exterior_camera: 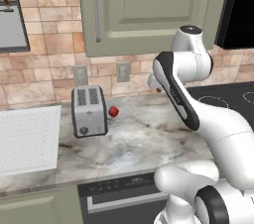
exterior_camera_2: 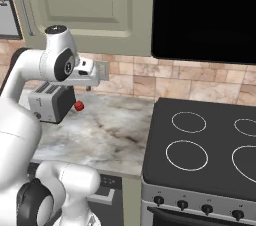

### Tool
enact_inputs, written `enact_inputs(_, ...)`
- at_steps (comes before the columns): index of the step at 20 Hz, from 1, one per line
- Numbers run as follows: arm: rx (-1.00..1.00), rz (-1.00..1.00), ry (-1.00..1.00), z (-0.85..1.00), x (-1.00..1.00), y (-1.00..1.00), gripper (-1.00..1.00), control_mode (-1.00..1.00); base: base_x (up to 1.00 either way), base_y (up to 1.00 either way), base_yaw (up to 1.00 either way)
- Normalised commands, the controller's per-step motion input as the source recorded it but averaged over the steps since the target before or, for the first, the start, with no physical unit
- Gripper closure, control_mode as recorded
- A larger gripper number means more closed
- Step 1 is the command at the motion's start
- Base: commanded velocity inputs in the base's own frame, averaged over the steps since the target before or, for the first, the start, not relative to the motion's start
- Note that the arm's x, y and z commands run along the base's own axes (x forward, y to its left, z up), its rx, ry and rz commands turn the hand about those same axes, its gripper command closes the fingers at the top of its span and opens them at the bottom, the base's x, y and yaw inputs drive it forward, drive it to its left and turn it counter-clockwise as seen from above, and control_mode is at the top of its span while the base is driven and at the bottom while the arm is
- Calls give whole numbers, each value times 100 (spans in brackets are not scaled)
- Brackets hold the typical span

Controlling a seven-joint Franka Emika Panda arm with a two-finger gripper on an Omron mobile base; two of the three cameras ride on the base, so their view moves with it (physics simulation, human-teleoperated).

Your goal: Pick the soap dispenser and bar soap from the cabinet and place them on the counter.

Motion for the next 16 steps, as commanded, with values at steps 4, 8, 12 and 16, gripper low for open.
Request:
enact_inputs(4, -10, 0, -20, 18, -29, 27, -100, -100, 0, 0, 0)
enact_inputs(8, -8, 0, -21, 14, -32, 21, -100, -100, 0, 0, 0)
enact_inputs(12, -9, 0, -24, 10, -35, 15, -100, -100, 0, 0, 0)
enact_inputs(16, -7, 0, -23, 19, -34, 14, -100, -100, 0, 0, 0)
